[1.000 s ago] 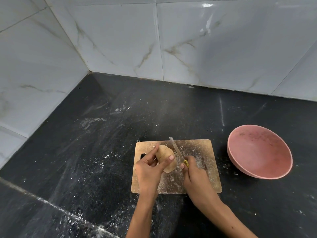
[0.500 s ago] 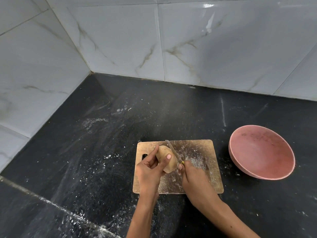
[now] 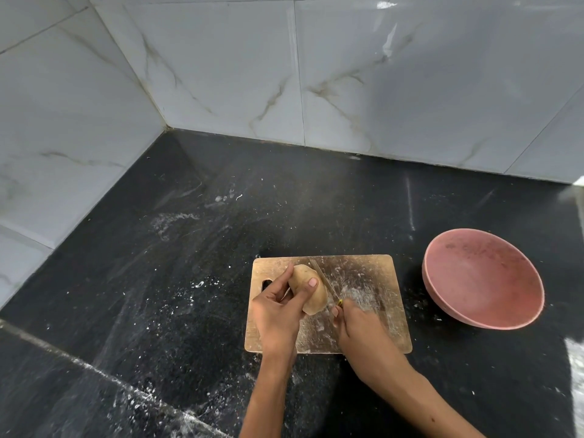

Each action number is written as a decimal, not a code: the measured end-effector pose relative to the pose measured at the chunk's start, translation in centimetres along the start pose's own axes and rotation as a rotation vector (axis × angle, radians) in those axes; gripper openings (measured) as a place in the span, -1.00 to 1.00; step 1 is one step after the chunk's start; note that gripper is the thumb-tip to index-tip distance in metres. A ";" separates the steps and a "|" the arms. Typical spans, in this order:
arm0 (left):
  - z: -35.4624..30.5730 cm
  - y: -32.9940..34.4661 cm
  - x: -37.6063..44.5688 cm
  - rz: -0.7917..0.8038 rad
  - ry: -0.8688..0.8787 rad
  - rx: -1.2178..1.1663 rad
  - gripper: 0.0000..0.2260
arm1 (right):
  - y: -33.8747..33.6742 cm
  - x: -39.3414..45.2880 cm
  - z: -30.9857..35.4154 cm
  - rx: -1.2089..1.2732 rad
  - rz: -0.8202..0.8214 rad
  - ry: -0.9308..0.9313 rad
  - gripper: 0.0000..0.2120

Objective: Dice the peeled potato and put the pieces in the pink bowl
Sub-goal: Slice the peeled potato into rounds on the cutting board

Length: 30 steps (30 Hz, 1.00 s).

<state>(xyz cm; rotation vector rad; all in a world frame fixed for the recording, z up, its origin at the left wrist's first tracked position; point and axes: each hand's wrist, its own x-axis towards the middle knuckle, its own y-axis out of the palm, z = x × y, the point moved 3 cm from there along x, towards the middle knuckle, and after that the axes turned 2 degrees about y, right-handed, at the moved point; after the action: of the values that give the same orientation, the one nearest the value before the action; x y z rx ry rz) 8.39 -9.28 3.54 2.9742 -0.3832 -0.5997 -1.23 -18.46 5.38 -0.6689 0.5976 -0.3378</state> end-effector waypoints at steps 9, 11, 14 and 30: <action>0.0 -0.3 0.3 -0.006 -0.014 0.004 -0.57 | -0.8 -0.2 0.2 -0.035 0.130 -0.038 -0.74; 0.0 -0.2 0.3 -0.001 -0.014 0.018 -0.56 | -0.6 -0.1 0.1 -0.057 0.127 -0.044 -0.76; 0.0 -0.1 0.3 -0.004 0.004 0.039 -0.56 | -0.6 1.7 0.4 -0.093 0.129 -0.044 -0.88; 0.0 -0.5 0.3 0.029 -0.029 -0.006 -0.57 | -0.5 1.6 0.9 -0.155 0.213 -0.073 -0.95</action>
<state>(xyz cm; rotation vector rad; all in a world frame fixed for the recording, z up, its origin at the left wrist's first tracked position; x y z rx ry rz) 8.76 -8.92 3.33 2.9521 -0.4260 -0.6404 0.46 -19.18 5.64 -0.7560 0.6227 -0.0686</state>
